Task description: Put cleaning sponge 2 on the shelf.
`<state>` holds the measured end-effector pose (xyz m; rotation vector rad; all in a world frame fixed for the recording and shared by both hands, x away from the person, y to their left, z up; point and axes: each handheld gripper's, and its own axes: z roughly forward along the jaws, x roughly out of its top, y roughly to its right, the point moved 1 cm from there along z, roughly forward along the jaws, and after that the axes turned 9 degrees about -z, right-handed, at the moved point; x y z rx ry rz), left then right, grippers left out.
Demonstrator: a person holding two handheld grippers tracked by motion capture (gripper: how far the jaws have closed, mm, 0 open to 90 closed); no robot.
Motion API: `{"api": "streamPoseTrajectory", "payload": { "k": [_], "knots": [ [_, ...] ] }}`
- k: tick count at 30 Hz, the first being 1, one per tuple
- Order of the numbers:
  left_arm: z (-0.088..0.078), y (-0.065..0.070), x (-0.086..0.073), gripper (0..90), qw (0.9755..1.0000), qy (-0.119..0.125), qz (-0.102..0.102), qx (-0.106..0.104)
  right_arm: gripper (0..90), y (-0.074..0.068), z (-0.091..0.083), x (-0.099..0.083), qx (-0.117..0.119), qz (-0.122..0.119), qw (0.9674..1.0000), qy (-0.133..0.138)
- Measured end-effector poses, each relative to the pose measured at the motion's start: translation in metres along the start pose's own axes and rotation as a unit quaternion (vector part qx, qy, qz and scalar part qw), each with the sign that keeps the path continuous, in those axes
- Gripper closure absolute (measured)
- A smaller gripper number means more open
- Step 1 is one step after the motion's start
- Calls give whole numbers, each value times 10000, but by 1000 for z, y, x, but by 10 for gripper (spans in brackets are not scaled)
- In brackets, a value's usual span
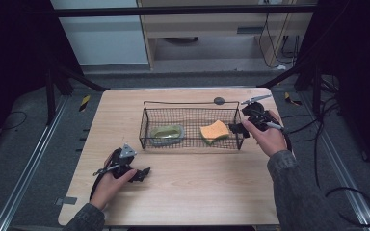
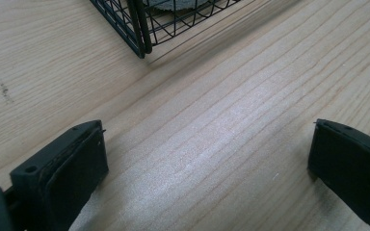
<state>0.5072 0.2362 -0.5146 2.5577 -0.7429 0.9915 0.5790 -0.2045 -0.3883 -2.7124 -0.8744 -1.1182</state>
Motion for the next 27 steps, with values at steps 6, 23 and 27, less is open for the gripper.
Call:
{"api": "streamPoseTrajectory", "payload": {
  "k": [6, 23, 27],
  "knots": [
    [0, 0, 0, 0, 10000, 14, 12, -15, 81, 2, -10, -11, 52, -25, 10000, 60],
    [0, -1, -1, 0, 10000, 43, 20, -31, 85, -7, -40, -46, -67, -254, 9975, 652],
    [0, -1, -1, 0, 10000, 59, 29, -44, 88, -8, -41, -61, -97, -247, 9978, 605]
  ]
}}
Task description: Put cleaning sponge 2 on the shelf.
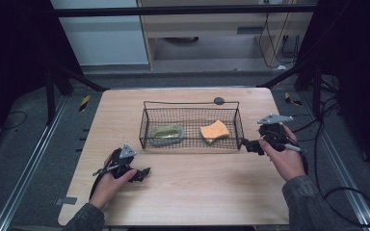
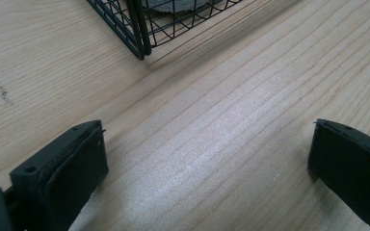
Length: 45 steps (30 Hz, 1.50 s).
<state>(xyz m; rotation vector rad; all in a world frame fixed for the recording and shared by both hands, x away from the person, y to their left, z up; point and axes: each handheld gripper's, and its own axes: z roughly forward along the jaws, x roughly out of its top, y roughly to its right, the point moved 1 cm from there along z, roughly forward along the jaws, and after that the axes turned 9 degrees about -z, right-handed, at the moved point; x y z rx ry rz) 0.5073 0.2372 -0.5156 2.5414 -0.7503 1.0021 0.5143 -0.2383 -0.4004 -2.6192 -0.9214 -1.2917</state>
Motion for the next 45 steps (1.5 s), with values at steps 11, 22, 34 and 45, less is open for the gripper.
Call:
{"api": "streamPoseTrajectory", "payload": {
  "k": [11, 22, 34, 45],
  "knots": [
    [0, 0, 0, 0, 10000, 13, 5, 4, 91, 1, 5, -50, 37, 391, 9992, -68],
    [1, 0, 0, 0, 10000, 19, -8, -3, 106, 4, 43, -76, 108, 576, 9976, -362],
    [1, 0, 0, 0, 10000, 19, -7, -4, 109, 25, 69, -80, -353, 1199, 9915, -354],
    [1, 0, 0, 0, 10000, 19, -8, -3, 72, 29, 85, -87, -525, 1347, 9885, -443]
  ]
}}
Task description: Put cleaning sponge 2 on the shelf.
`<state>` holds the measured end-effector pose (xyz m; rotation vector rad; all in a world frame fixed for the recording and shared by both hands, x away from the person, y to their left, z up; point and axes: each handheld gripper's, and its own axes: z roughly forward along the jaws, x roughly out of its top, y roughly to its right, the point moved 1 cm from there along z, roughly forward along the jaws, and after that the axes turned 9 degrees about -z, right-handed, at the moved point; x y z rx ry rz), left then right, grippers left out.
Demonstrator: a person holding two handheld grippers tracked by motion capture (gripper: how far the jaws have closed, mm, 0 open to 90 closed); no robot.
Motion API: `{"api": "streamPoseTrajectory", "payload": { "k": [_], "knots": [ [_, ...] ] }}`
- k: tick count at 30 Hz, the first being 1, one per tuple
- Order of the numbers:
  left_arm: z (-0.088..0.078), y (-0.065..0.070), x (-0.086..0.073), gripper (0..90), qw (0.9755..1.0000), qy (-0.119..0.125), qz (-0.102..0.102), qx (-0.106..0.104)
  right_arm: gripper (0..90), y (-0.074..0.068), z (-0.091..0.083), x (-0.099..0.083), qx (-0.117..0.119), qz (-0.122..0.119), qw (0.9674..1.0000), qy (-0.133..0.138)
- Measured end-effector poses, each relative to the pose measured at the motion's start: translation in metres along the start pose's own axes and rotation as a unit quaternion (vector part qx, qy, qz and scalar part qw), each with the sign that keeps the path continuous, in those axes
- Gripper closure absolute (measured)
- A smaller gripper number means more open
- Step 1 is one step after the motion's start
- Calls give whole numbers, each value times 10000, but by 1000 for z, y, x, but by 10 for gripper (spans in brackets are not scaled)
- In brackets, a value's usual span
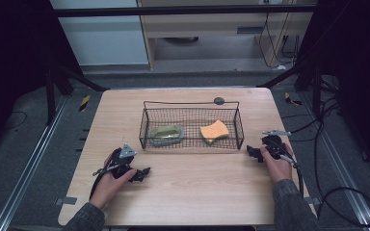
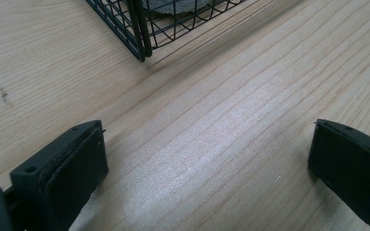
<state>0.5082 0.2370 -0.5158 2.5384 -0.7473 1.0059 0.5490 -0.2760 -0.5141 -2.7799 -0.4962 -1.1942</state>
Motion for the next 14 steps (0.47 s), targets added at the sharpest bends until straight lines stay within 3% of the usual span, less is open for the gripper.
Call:
{"api": "streamPoseTrajectory", "payload": {
  "k": [4, 14],
  "knots": [
    [0, 0, 0, 0, 10000, -1, 2, 0, 59, -5, 2, -3, -187, -238, 9995, 59],
    [0, -1, 1, 0, 10000, -11, 20, -14, 12, -8, 0, -6, -368, 4, 9993, -22]
  ]
}}
